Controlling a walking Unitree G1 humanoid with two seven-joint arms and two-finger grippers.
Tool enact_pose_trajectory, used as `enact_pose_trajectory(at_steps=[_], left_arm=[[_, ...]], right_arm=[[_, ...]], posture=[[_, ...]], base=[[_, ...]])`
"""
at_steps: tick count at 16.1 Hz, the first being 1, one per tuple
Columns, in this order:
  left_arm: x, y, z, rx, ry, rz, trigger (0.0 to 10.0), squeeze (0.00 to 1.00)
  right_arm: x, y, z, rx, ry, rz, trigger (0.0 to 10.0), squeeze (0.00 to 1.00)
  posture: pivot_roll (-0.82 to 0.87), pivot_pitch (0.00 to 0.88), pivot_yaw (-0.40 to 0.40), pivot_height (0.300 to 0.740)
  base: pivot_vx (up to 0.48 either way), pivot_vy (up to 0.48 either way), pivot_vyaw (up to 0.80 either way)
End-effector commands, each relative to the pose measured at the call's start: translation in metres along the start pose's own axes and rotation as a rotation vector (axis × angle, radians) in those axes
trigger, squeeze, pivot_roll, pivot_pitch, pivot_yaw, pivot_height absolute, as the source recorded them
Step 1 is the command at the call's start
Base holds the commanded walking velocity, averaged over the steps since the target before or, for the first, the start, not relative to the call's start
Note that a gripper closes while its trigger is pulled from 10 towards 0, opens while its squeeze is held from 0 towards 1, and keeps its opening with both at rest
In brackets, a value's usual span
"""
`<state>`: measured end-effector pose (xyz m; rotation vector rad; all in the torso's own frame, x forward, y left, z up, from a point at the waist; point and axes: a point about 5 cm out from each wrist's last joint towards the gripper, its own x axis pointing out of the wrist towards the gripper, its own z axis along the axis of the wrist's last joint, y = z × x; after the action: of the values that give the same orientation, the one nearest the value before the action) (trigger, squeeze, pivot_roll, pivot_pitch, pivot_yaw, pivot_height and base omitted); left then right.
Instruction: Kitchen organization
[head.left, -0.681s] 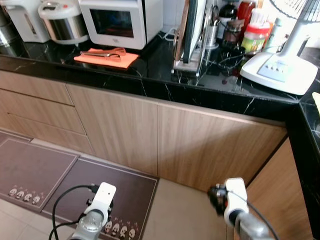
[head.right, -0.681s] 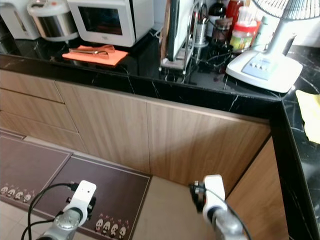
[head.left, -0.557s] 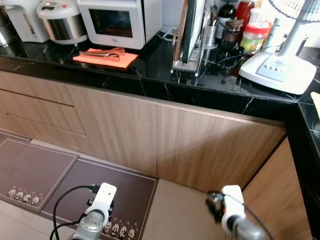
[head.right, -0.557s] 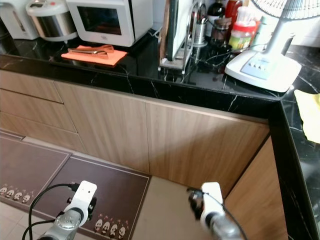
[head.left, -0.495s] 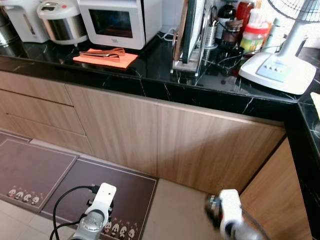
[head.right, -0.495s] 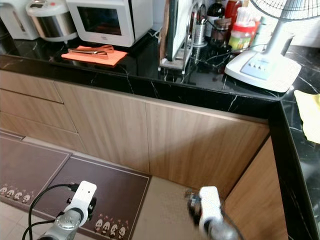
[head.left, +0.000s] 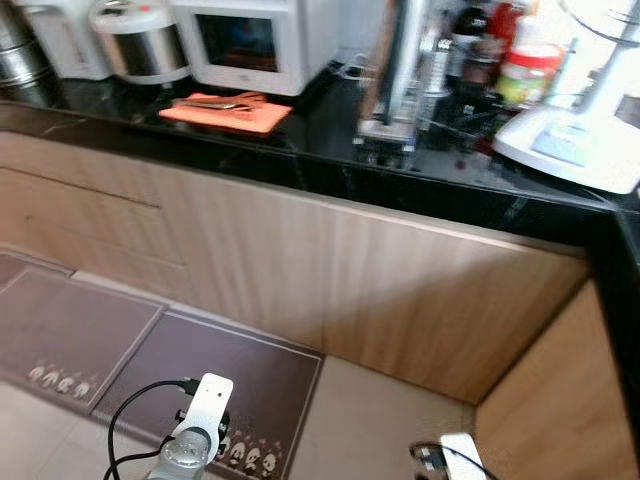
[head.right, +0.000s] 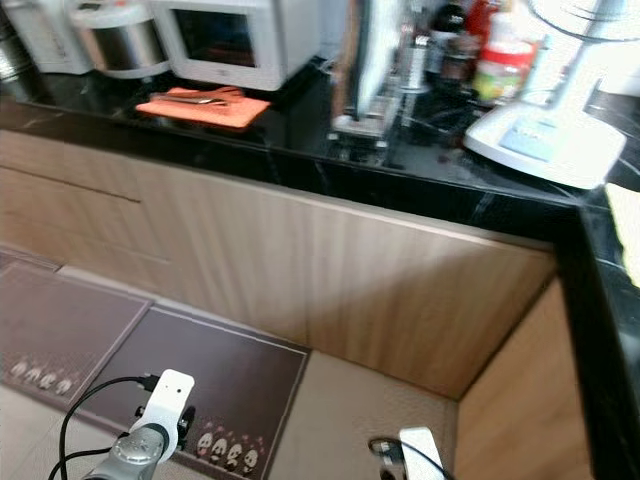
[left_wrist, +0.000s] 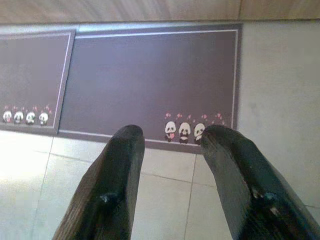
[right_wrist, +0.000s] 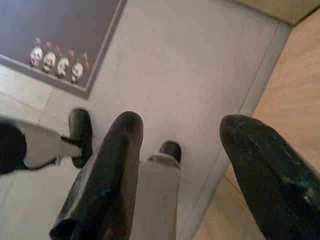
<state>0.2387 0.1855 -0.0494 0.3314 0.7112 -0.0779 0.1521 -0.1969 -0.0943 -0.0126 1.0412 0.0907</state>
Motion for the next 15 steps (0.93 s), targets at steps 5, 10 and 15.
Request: enact_pose_trajectory(at_steps=[5,10,15], left_arm=[[-0.0021,0.0047,-0.0095,0.001,0.040,0.007,10.0,0.00],[-0.0019,0.0075,-0.0085,0.009,0.034,0.012,10.0,0.00],[-0.0015,0.0079,-0.0072,0.014,0.032,0.009,10.0,0.00]], right_arm=[[0.0017,0.0051,0.0029,-0.029,-0.014,0.008,10.0,0.00],[0.0031,0.0096,0.0048,-0.034,-0.016,0.012,10.0,0.00],[0.0025,0.0065,0.0044,0.017,-0.024,-0.005,10.0,0.00]], posture=[[-0.11,0.000,0.020,0.740],[-0.10,0.000,0.025,0.740],[-0.10,0.000,0.031,0.740]], base=[[0.000,0.458,0.00],[0.000,0.426,0.00],[0.000,0.407,0.00]])
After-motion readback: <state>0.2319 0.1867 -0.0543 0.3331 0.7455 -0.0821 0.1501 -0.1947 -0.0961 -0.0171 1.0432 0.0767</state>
